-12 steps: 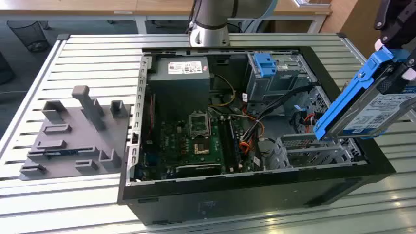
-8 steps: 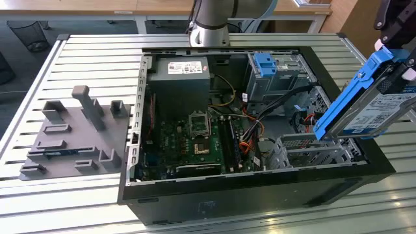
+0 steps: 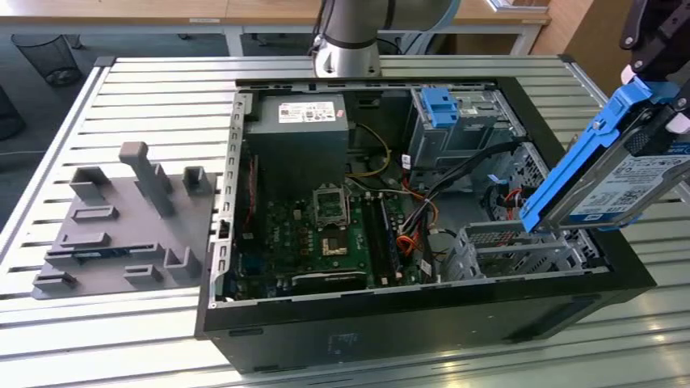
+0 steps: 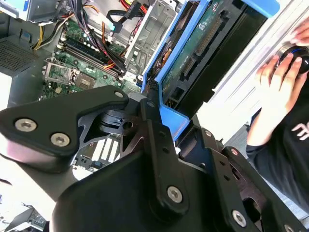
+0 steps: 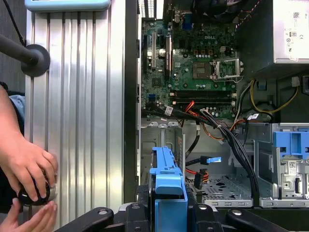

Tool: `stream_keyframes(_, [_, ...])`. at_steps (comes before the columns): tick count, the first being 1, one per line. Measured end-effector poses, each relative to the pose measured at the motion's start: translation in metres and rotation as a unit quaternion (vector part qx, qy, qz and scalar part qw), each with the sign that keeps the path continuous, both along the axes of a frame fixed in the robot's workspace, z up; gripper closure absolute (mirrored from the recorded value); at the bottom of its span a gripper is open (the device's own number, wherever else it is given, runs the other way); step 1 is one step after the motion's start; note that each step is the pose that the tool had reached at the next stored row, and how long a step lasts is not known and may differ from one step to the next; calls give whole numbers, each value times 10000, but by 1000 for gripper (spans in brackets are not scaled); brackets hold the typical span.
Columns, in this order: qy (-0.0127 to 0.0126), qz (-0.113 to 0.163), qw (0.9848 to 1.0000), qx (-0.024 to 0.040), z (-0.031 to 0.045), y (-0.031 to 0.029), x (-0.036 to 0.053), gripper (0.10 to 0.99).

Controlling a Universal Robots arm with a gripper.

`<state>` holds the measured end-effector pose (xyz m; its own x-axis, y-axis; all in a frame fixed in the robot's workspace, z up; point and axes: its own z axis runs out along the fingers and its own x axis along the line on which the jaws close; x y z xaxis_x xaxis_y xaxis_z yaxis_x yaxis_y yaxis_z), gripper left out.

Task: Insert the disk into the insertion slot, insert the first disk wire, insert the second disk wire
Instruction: 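Insert the disk into the insertion slot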

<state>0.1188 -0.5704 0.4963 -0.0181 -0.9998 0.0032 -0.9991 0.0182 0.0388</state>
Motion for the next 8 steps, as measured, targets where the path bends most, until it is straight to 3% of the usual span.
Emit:
stream_keyframes(4, [-33, 0, 10000, -1, -14, 3, -26, 722])
stream_keyframes(8, [-96, 0, 10000, -1, -44, 10, -112, 722])
